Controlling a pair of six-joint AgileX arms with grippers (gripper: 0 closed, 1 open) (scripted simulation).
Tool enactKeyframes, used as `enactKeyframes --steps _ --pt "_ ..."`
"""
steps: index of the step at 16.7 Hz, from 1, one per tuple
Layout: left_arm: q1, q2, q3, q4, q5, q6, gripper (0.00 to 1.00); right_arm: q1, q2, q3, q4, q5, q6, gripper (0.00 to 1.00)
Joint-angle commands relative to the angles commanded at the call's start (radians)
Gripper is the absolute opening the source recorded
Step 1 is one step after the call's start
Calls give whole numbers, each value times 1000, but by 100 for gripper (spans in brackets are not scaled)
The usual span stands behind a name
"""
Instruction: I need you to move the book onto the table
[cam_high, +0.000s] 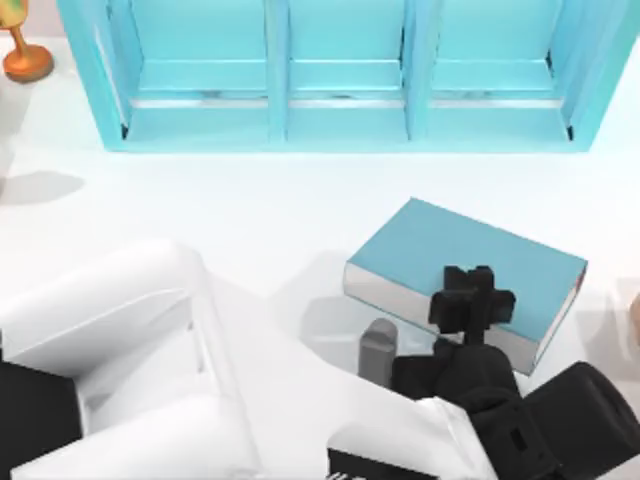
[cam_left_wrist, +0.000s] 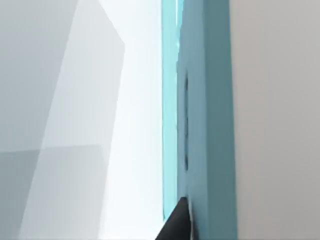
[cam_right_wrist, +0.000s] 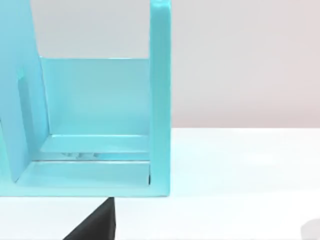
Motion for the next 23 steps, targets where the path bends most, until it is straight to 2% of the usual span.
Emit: enactKeyframes --steps 13,23 --pt "0 0 0 0 0 0 98 0 0 0 0 0 0 100" --pt "-1 1 -1 -2 1 -1 100 0 0 0 0 0 0 100"
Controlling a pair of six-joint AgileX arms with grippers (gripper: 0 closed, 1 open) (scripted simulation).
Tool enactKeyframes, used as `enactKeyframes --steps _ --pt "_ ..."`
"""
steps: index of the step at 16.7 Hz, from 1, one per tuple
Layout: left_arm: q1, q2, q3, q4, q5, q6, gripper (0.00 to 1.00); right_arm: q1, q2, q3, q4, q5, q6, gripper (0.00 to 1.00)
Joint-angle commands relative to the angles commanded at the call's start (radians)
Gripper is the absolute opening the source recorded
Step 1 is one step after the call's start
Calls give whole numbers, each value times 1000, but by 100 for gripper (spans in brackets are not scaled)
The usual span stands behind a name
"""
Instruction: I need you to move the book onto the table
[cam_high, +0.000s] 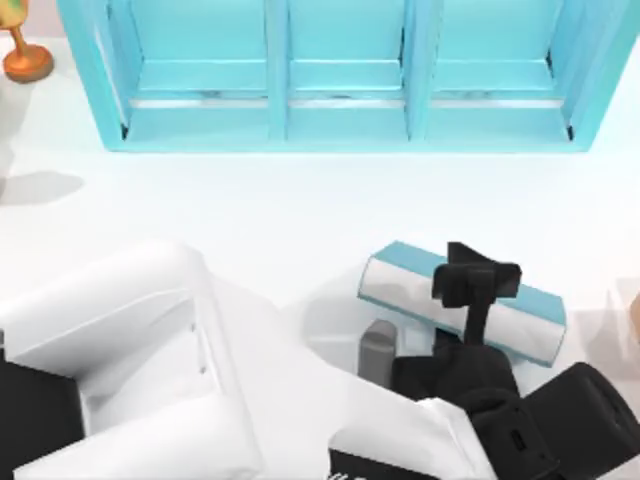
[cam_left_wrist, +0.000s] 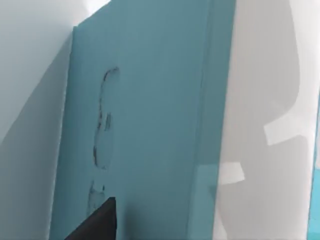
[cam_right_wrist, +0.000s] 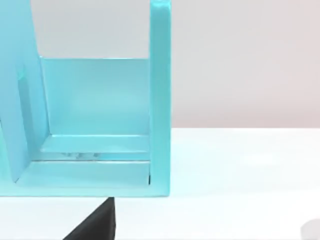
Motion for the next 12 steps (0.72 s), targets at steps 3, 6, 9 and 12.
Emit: enactKeyframes --steps 3,6,9,12 --pt "-18 17 13 -65 -5 -64 100 0 0 0 0 0 0 100" --pt "-59 48 42 -225 -17 -209 100 0 0 0 0 0 0 100" --pt "-118 79 90 -459 -36 -409 100 0 0 0 0 0 0 100" --pt "-187 99 150 -726 -58 -639 100 0 0 0 0 0 0 100"
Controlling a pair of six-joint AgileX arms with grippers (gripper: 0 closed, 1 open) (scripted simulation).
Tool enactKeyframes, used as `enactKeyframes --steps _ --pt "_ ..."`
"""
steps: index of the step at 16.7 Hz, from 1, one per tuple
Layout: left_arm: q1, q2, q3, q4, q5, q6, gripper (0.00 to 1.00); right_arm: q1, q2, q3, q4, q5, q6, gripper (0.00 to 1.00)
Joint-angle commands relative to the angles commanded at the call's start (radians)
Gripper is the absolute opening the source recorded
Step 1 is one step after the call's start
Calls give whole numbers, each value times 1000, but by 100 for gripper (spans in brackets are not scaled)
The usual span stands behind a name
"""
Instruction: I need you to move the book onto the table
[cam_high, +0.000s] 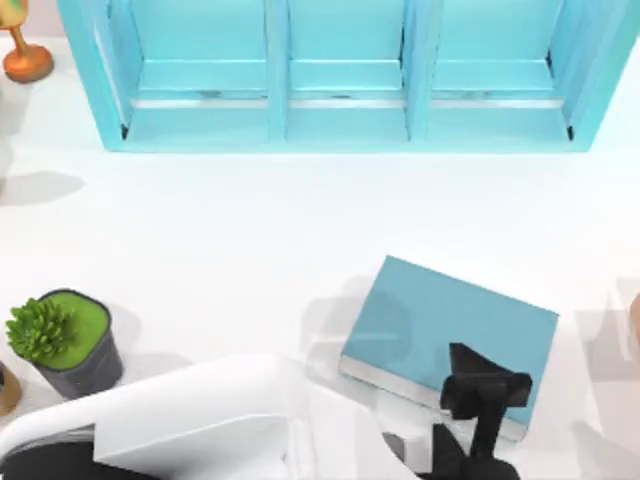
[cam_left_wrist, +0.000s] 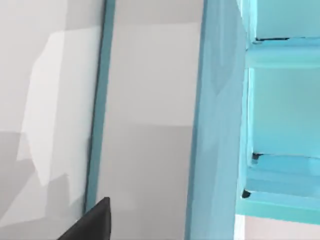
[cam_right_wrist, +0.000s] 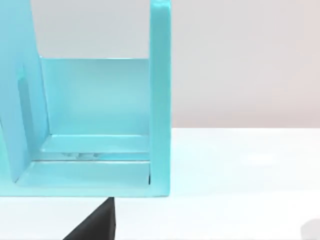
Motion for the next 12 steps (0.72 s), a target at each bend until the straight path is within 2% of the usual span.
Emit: enactKeyframes --steps 4,7,9,12 --pt "-92 9 82 -343 -27 -299 100 0 0 0 0 0 0 100" --pt "-152 9 131 -537 -40 -473 100 0 0 0 0 0 0 100" --pt "-181 7 152 -616 -43 -551 100 0 0 0 0 0 0 100" --pt "-197 6 163 -656 -43 -591 100 0 0 0 0 0 0 100"
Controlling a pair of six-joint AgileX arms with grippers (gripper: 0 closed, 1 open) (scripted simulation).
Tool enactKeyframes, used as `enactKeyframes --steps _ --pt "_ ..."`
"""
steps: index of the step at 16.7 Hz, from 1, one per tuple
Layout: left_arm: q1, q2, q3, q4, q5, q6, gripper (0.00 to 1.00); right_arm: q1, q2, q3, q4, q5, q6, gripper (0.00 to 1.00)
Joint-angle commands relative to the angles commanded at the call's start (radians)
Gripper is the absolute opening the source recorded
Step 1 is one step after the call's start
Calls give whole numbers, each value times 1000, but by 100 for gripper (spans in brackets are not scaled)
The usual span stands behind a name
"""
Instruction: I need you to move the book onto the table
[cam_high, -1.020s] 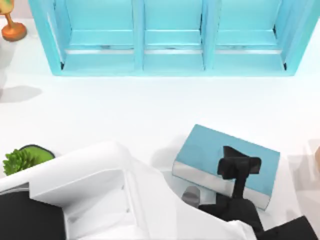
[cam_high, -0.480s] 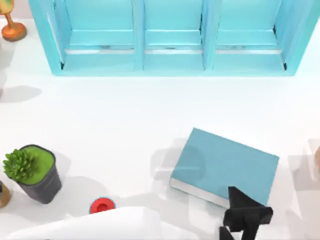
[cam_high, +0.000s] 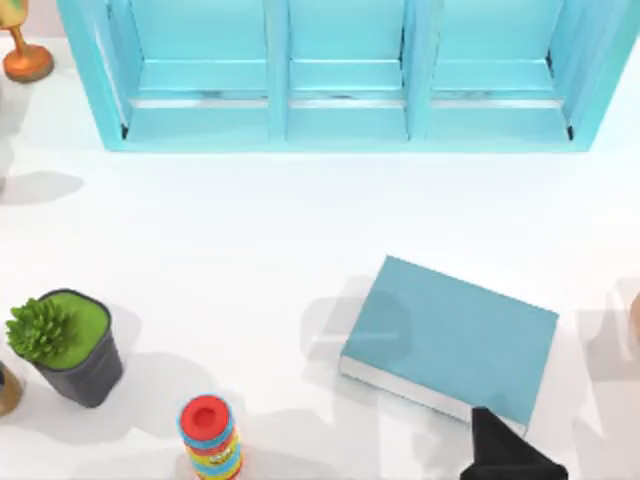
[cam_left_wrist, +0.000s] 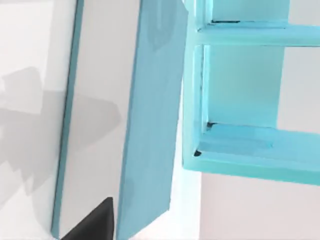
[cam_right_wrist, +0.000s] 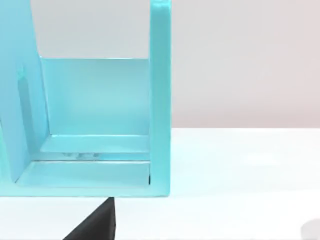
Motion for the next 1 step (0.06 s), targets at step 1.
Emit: enactKeyframes --steps 1 --pt "0 0 0 0 0 0 100 0 0 0 0 0 0 100"
